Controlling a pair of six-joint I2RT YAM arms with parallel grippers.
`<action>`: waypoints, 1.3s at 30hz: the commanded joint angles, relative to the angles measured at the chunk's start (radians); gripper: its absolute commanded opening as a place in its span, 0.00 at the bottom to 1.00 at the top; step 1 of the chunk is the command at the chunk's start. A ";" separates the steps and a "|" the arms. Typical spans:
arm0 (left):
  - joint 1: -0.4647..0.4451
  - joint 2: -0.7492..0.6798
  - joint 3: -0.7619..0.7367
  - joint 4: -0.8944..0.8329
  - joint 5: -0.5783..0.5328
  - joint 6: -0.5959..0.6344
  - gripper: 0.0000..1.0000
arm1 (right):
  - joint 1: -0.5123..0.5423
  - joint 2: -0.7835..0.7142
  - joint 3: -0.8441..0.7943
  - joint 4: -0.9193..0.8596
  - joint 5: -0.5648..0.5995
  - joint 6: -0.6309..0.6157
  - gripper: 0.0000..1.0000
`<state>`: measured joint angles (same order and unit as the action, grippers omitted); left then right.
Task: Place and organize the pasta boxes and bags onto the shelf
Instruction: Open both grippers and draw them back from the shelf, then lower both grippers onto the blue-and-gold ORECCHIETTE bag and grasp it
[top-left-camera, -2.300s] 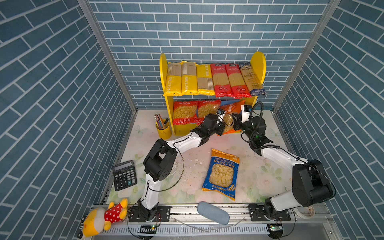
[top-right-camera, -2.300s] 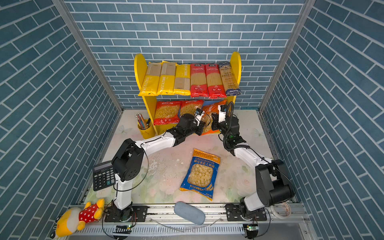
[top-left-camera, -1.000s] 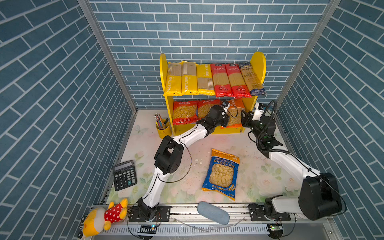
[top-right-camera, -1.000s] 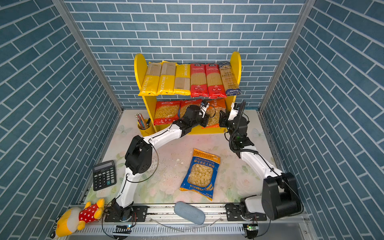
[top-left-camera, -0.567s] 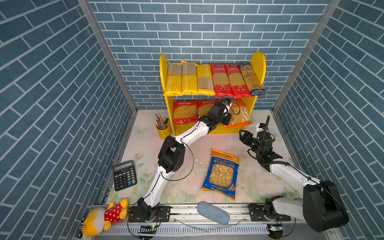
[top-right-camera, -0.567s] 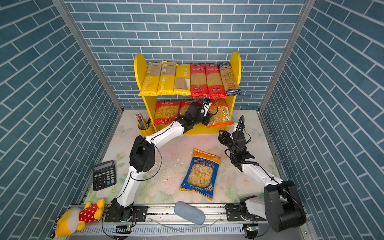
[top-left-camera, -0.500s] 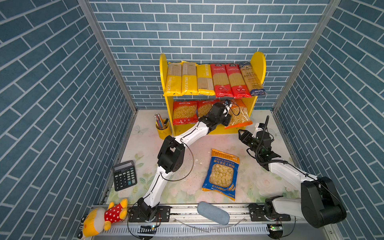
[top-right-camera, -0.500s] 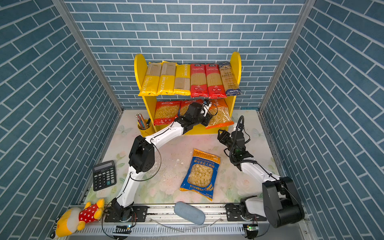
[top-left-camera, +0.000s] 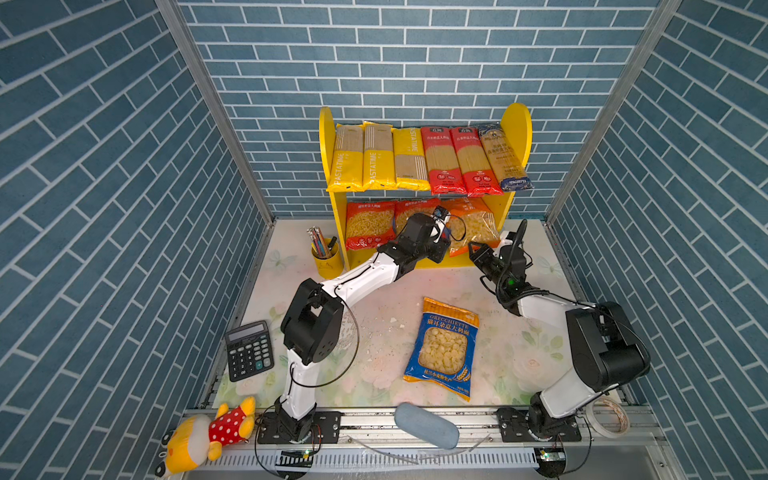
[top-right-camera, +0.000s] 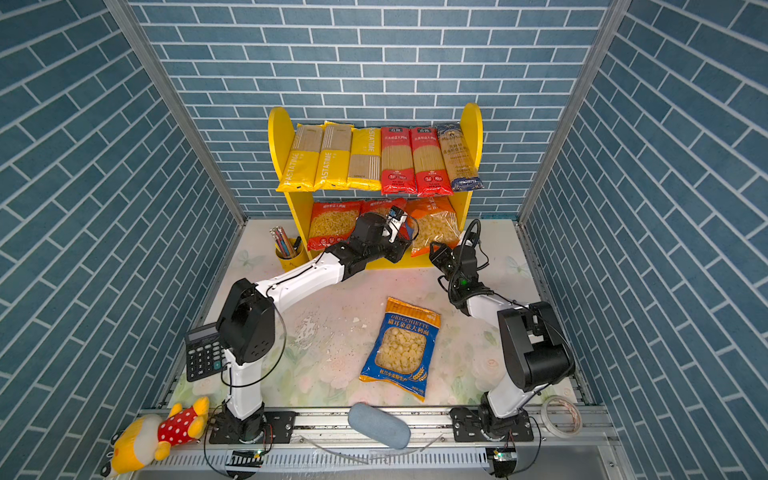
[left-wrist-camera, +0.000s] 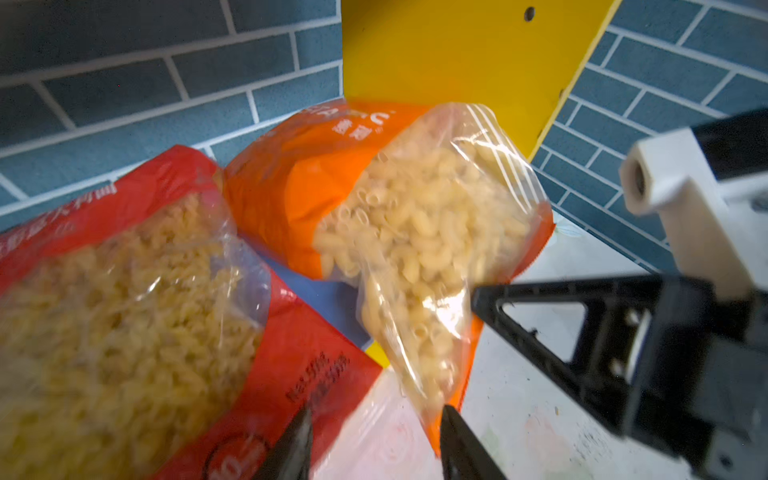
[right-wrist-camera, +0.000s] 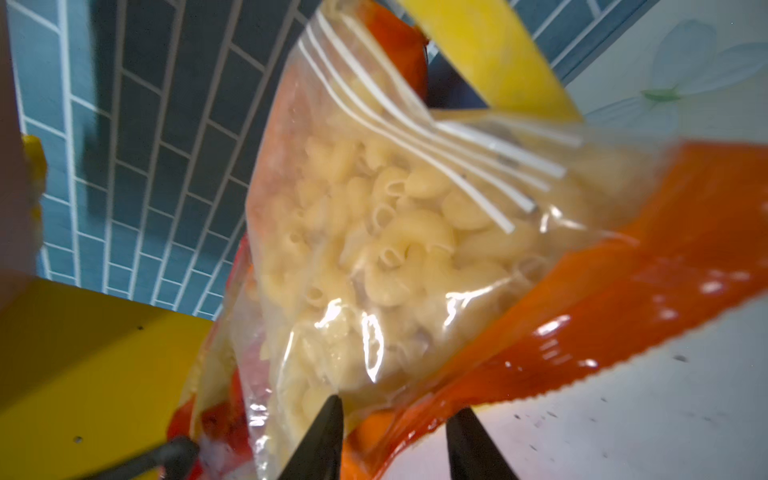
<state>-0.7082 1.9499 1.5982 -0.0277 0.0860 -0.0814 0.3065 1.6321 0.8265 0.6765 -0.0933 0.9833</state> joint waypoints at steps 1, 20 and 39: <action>-0.015 -0.077 -0.087 0.084 -0.023 -0.036 0.51 | 0.001 0.026 0.131 0.082 -0.026 0.016 0.30; -0.027 -0.412 -0.513 0.158 -0.072 -0.182 0.53 | -0.022 -0.028 0.023 -0.018 0.000 0.062 0.15; -0.008 -0.588 -0.716 -0.071 -0.041 -0.334 0.62 | -0.006 -0.341 -0.211 -0.344 -0.102 0.061 0.49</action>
<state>-0.7204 1.3762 0.9237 -0.0452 0.0261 -0.3588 0.2787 1.3457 0.6830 0.4477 -0.1787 1.0321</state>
